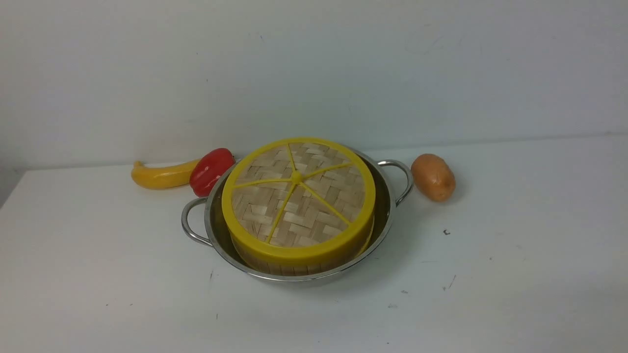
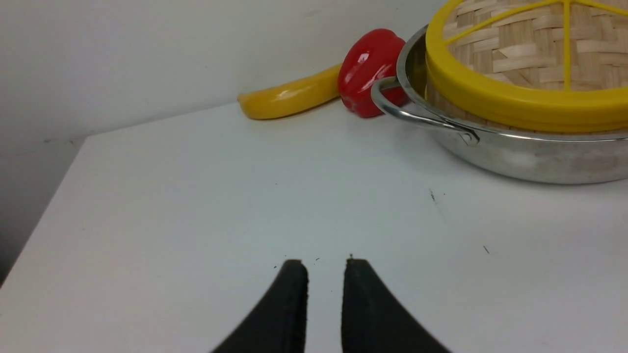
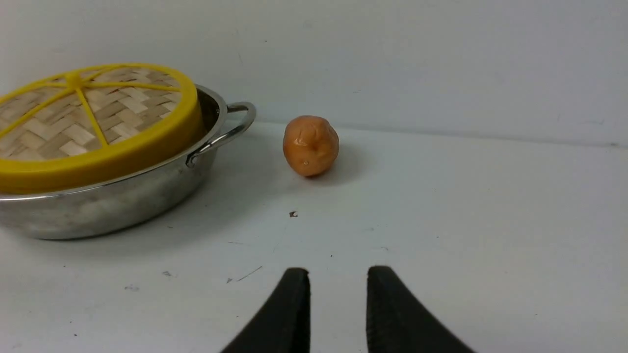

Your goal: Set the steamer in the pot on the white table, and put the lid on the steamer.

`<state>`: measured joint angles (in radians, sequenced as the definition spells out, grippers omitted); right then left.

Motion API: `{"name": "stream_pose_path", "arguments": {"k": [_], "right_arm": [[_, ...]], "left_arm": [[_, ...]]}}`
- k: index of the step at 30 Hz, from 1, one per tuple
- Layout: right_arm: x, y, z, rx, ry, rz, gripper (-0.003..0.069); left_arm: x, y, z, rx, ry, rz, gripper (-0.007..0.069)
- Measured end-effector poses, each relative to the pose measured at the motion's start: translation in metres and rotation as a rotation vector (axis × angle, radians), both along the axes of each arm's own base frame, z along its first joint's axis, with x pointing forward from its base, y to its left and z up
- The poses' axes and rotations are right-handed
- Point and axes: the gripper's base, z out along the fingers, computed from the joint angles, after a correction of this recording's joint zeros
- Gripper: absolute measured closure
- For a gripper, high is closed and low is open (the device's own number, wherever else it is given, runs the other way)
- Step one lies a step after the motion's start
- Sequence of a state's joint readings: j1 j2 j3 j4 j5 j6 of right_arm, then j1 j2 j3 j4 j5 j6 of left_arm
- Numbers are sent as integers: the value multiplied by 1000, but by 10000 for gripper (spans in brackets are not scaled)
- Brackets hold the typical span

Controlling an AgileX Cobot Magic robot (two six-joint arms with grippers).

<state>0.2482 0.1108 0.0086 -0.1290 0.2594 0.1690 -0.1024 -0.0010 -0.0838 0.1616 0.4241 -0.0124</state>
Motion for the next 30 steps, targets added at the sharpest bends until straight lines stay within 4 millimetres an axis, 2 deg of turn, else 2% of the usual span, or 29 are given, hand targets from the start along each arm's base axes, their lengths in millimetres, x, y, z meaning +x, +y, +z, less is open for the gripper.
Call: {"name": "stream_pose_path", "arguments": {"k": [15, 30], "right_arm": [[1, 0, -1, -2, 9, 0, 426], [1, 0, -1, -2, 9, 0, 420]], "left_arm": [[0, 0, 0, 0, 0, 0, 489], [0, 0, 0, 0, 0, 0, 468]]}}
